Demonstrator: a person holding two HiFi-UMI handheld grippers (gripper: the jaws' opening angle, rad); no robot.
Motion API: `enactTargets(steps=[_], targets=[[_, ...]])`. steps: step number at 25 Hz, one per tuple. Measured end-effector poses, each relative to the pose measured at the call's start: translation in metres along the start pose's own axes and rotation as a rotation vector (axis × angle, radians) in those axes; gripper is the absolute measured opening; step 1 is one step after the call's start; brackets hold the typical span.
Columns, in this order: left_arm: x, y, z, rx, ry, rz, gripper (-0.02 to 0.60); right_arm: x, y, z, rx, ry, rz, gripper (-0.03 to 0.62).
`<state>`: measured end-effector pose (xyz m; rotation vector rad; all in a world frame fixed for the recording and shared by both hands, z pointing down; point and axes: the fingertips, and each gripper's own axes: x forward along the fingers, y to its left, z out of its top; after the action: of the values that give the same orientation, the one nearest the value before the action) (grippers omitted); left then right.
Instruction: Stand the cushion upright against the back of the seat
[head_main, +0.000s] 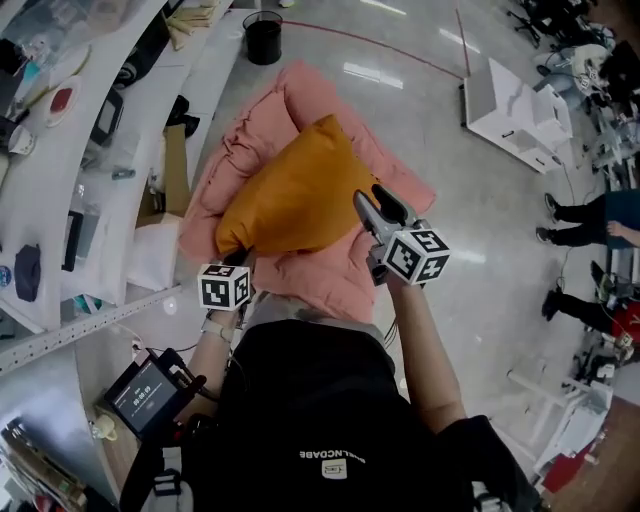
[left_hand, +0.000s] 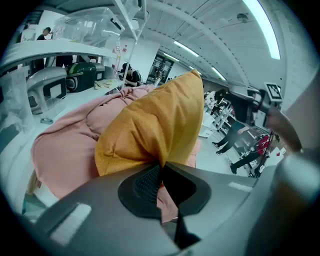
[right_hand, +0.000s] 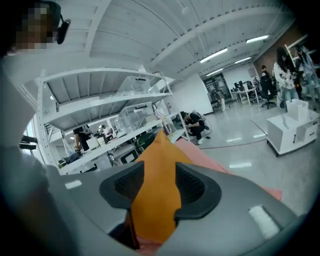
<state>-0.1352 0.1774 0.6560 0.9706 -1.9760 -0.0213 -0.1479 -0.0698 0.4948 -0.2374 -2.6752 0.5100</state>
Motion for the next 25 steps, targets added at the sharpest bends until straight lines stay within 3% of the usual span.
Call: enactTargets(steps=[4,8,9,13,18,25], targets=[[-0.004,0.01,-0.002,0.026,0.003,-0.023,0.028,0.061,0.013,0.015,-0.056,0.063,0.004,0.27],[-0.002,0.005,-0.008,0.082,0.011,-0.043,0.028,0.103,0.014,0.009,-0.135,0.142,-0.02,0.45],[-0.001,0.003,-0.01,0.084,0.013,-0.049,0.028,0.113,0.012,0.004,-0.156,0.172,-0.023,0.468],[0.001,-0.003,-0.01,0.096,0.018,-0.072,0.028,0.133,0.004,-0.004,-0.175,0.206,-0.019,0.453],[0.001,-0.013,0.0,0.143,0.022,-0.087,0.028,0.137,-0.005,-0.004,-0.16,0.211,-0.029,0.336],[-0.015,-0.036,0.044,0.228,-0.057,-0.147,0.026,0.144,-0.03,0.022,-0.095,0.149,-0.044,0.263]])
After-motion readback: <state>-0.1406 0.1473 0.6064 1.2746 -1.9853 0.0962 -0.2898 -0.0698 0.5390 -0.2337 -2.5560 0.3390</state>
